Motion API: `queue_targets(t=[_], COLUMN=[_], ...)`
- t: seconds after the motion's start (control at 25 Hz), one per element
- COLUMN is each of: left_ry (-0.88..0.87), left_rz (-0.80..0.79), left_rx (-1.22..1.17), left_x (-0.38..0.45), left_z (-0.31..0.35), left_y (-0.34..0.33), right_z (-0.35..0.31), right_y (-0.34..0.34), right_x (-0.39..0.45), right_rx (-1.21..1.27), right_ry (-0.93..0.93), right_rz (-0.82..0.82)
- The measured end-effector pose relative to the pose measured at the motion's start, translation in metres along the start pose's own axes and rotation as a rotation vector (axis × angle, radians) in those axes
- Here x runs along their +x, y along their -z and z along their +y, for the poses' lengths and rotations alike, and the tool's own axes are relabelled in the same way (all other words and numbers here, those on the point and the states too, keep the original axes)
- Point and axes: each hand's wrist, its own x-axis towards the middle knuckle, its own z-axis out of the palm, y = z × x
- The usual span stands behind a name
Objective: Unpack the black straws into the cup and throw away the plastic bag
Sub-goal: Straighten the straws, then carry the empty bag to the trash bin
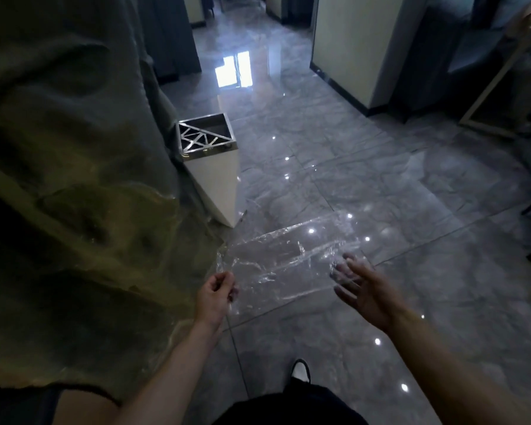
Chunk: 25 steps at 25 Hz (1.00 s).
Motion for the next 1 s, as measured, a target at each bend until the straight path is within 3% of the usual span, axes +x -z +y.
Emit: queue_targets(t=[0.16, 0.48, 0.68, 1.0], left_ry=[0.021, 0.194, 0.311, 0.261], left_rz=[-0.014, -0.099, -0.212, -0.415], left_rx=[-0.056, -0.213, -0.183, 0.056], left_x=[0.000, 0.023, 0.070, 0.186], left_z=[-0.004, -0.011, 0.009, 0.068], left_y=[-0.056, -0.125, -0.141, -0.153], right_z=[-0.007, -0.011, -0.045, -0.130], right_y=[-0.007, -0.014, -0.011, -0.038], right_x=[0.018, 0.056, 0.091, 0.170], right_rx=[0.151, 0.106, -0.041, -0.465], right_ry=[-0.038, 0.044, 0.140, 0.144], right_rz=[0.027, 0.248, 0.300, 0.172])
